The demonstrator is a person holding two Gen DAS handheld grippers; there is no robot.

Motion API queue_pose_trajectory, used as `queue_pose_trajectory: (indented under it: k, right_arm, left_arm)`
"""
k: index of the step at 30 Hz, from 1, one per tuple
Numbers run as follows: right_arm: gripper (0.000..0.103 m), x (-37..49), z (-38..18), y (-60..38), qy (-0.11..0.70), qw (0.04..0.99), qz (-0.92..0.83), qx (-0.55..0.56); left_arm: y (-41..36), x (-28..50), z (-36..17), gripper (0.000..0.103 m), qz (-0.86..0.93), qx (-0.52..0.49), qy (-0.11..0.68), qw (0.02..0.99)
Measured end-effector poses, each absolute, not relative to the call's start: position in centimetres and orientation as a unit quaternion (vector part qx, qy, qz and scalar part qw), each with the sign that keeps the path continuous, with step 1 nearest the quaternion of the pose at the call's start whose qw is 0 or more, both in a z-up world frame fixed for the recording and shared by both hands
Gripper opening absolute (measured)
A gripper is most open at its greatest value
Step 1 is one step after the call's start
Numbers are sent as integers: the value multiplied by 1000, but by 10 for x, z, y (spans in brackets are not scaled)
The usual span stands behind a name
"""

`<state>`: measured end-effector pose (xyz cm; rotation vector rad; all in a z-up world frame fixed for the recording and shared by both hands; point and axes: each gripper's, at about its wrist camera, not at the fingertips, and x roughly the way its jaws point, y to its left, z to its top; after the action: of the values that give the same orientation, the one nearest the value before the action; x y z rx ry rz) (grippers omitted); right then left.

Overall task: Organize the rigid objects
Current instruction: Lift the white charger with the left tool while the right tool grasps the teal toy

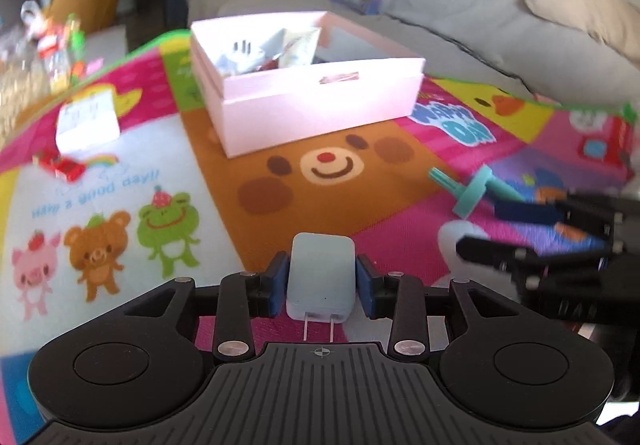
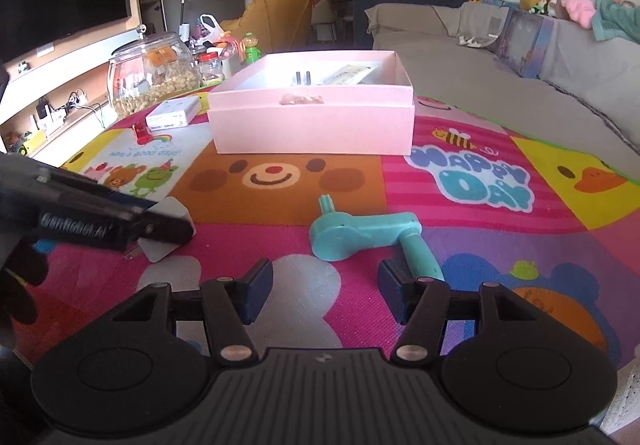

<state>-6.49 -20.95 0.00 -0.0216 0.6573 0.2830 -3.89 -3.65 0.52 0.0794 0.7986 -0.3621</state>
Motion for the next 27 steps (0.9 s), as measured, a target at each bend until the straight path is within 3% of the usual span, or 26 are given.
queue_pose_trajectory:
  k: [4,8,14,17,27]
  right_arm:
    - [61,-73,9,-206,279,952,120,-47]
    - [76,-66,10,-201,259,956,96,-102]
    - [77,-23,-1,-217,339,934,109,-24]
    - [71,-23,3,-221,338,934,118,-2]
    - [70,-31,48,-215,289,948,135,-7]
  left_arm:
    - [-40,-41,3,37,-177,50,374,909]
    - [-47,-50,1,37,-186,88,355,912]
    - [-39,-54,2,37,-210,75,359,906]
    - [-37,-53,5,37,-210,63,370,903]
    - [-24,-35,31,37,-231,-6,368,901]
